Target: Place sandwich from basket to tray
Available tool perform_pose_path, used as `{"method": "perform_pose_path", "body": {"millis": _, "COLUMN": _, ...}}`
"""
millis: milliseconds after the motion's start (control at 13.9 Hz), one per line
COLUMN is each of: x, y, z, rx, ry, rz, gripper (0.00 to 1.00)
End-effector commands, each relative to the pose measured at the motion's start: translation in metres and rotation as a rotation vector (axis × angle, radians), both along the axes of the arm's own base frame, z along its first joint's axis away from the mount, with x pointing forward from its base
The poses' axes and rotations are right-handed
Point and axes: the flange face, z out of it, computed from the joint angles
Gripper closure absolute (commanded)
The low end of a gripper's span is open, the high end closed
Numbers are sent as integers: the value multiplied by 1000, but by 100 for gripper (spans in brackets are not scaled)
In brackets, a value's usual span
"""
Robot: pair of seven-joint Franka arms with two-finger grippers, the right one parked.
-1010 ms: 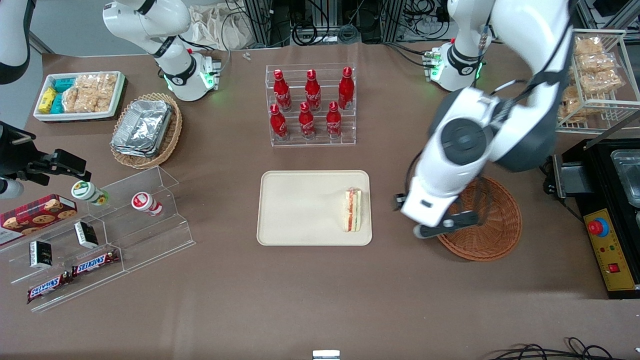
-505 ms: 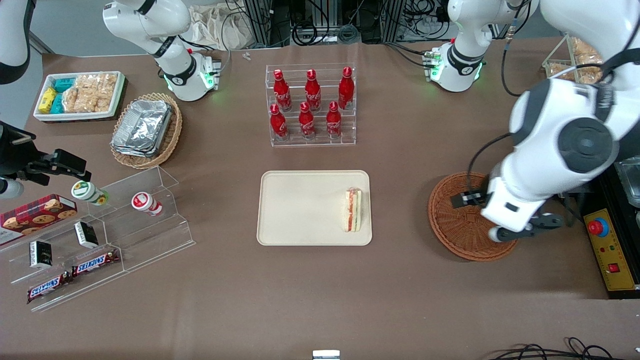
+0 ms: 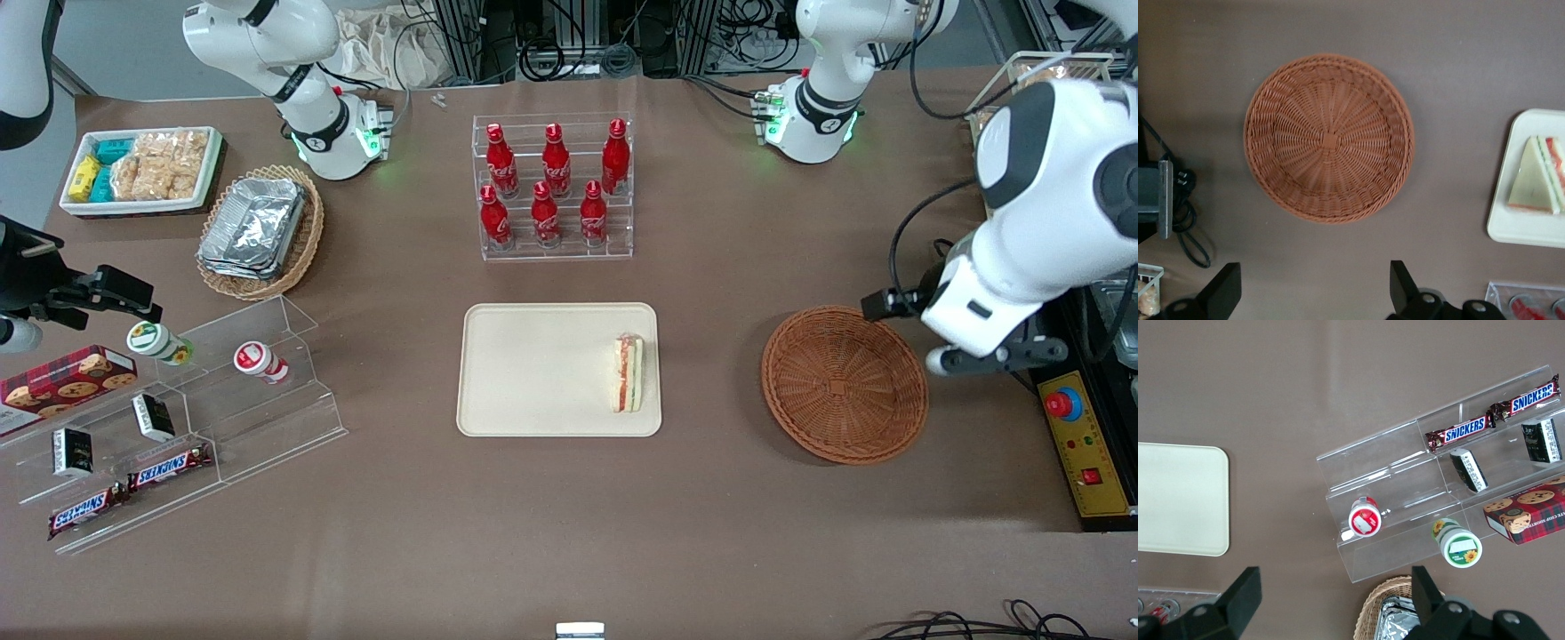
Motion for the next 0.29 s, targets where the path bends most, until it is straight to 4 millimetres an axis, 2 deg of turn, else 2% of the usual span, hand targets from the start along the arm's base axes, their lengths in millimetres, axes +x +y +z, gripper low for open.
{"method": "perform_pose_path", "body": {"millis": 0, "x": -22, "y": 1, "z": -1, "rx": -12, "ry": -22, "rz": -17, "gripper": 0}}
{"method": "perform_pose_path", "body": {"millis": 72, "x": -12, "y": 3, "z": 12, "rx": -17, "ry": -38, "rz": -18, "gripper": 0}}
{"method": "perform_pose_path", "body": {"millis": 216, "x": 8, "y": 0, "z": 21, "rx": -16, "ry": -34, "rz": -59, "gripper": 0}}
